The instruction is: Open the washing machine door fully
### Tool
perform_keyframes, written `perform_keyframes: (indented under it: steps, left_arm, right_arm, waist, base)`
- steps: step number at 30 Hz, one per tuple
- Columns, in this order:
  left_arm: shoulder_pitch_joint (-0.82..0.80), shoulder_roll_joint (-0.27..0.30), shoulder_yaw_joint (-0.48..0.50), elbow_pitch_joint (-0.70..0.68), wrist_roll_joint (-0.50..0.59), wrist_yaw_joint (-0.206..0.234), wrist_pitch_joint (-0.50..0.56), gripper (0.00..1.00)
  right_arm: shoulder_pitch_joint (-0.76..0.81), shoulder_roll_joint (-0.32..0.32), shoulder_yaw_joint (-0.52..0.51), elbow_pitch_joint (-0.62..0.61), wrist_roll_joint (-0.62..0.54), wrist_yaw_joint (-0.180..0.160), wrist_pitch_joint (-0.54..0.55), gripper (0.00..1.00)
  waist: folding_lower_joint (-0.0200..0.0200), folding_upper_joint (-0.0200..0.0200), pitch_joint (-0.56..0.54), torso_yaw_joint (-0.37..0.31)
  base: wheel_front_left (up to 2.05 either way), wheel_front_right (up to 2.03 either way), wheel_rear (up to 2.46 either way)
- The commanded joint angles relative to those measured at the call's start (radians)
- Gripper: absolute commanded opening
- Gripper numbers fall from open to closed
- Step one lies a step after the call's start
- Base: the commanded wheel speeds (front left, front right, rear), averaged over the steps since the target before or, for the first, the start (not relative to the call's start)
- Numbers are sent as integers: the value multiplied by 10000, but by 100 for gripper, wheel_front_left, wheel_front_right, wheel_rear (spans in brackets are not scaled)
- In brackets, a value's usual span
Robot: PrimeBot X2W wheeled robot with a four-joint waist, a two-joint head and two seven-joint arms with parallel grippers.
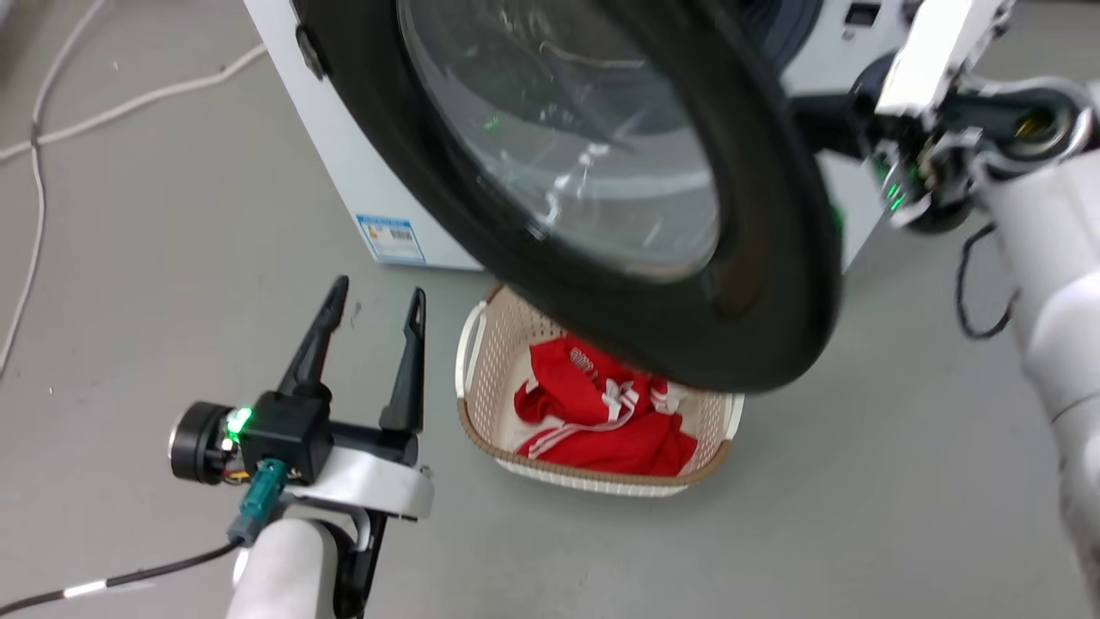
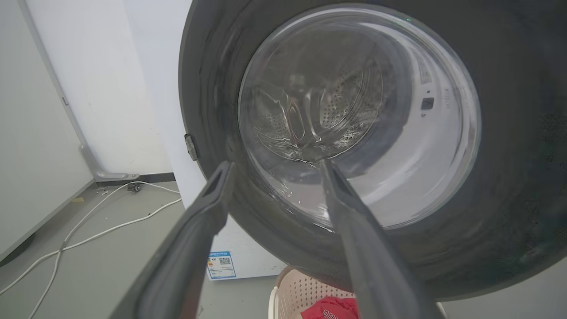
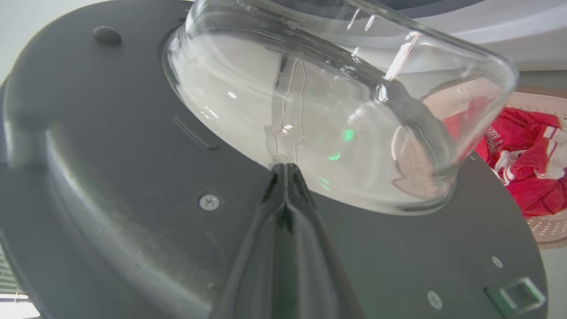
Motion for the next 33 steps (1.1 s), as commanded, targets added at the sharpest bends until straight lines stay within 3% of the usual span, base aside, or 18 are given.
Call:
perform_keyframes:
  steps: [1, 15, 23, 27, 33]
  left_arm:
    - [153, -10, -38, 18, 55, 17, -25, 100]
    - [981, -53, -513, 168, -120, 239, -25, 100]
    - [1107, -66, -667, 187, -225, 355, -25, 100]
    - [1164, -69, -690, 208, -281, 381, -25, 100]
    - [1326, -71, -730, 234, -324, 455, -25, 100]
  right_arm:
    - [344, 127, 3, -212, 89, 2, 133, 0]
    - [3908, 1011, 34, -3533, 933, 2, 646, 0]
    - [5215, 1253, 391, -4638, 1219, 0, 503, 0]
    - [5670, 1300, 325, -5038, 1259, 0, -214, 0]
    - [6714, 1298, -720, -5860, 1332, 0, -3197, 0]
  waist:
    - [0, 0, -356, -29]
    - [0, 0, -1393, 189]
    - [0, 0, -1560, 269]
    - [0, 0, -1607, 285]
    - [0, 0, -1779, 345]
  base:
    - [0, 0, 0]
    - [0, 0, 0]
    - [0, 0, 0]
    - [0, 0, 0]
    - [0, 0, 0]
